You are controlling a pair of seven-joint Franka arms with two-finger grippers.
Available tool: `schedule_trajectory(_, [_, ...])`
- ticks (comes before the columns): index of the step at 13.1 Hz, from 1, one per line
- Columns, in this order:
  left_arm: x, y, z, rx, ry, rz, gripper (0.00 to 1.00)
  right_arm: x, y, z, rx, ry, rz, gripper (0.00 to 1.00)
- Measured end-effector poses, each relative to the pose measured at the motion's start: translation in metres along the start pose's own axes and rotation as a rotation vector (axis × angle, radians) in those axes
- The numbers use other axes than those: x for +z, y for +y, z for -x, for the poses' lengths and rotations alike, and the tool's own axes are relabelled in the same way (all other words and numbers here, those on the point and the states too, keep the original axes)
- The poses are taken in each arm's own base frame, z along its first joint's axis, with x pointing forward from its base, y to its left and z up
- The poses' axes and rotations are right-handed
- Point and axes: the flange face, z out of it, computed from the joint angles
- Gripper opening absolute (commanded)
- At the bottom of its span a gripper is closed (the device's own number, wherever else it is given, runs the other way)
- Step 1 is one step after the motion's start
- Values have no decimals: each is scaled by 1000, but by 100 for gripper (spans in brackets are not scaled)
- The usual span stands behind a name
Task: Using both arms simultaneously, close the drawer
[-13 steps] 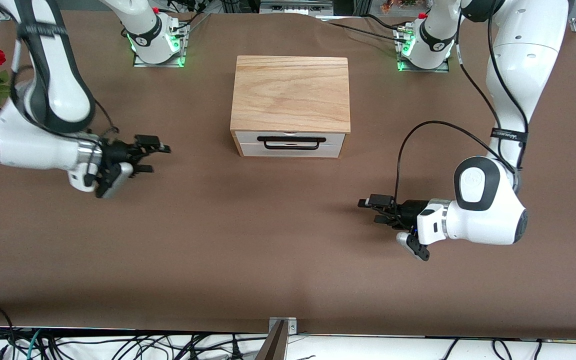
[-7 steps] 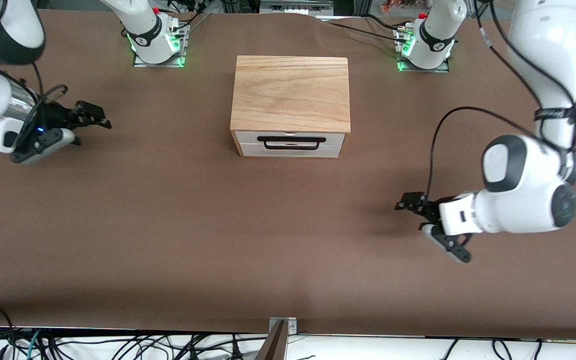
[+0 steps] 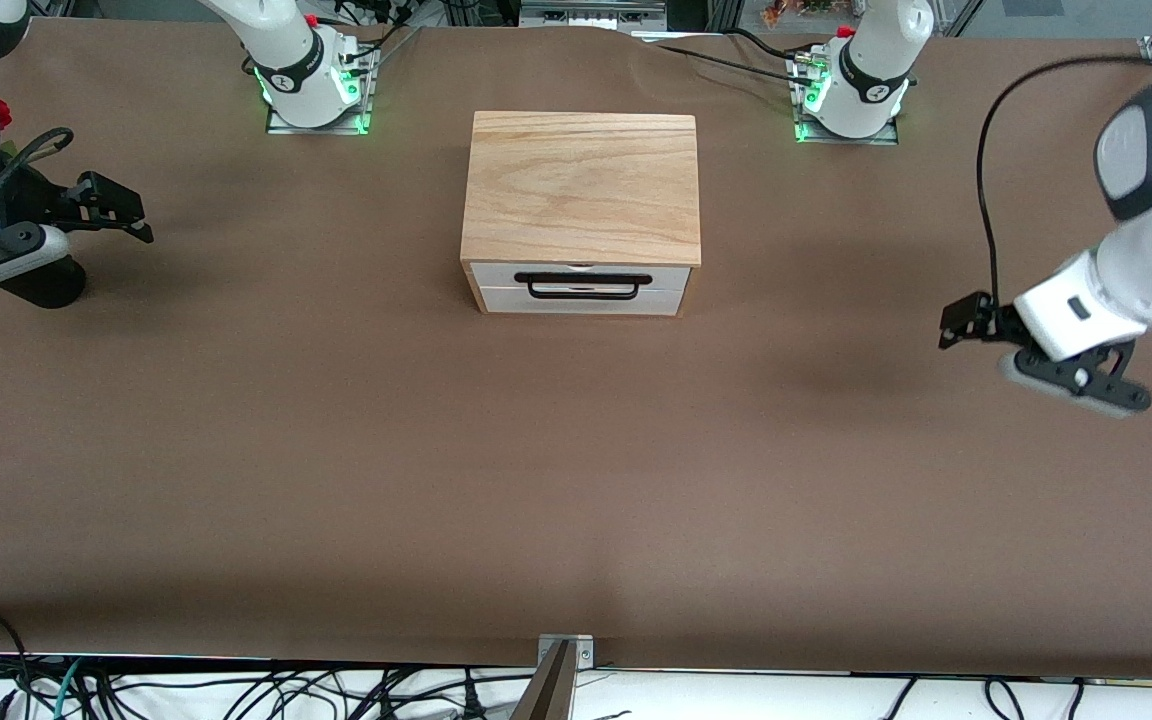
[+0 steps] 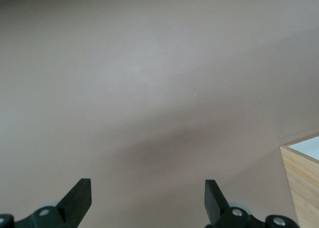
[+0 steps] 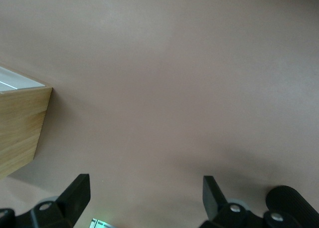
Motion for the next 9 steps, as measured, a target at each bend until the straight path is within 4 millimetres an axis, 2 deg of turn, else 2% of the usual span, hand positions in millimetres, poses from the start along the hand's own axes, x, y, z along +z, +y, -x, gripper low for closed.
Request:
schedule_trajectory(4, [-53, 23, 55, -149, 7, -25, 100, 0, 3, 1, 7, 1, 0, 100])
schedule_trajectory(6, [-61, 28, 65, -152, 1, -39, 100, 0, 4, 2, 9, 1, 0, 100])
schedule_trajectory(9, [-56, 32, 64, -156, -19, -39, 100, 0, 4, 2, 9, 0, 1, 100])
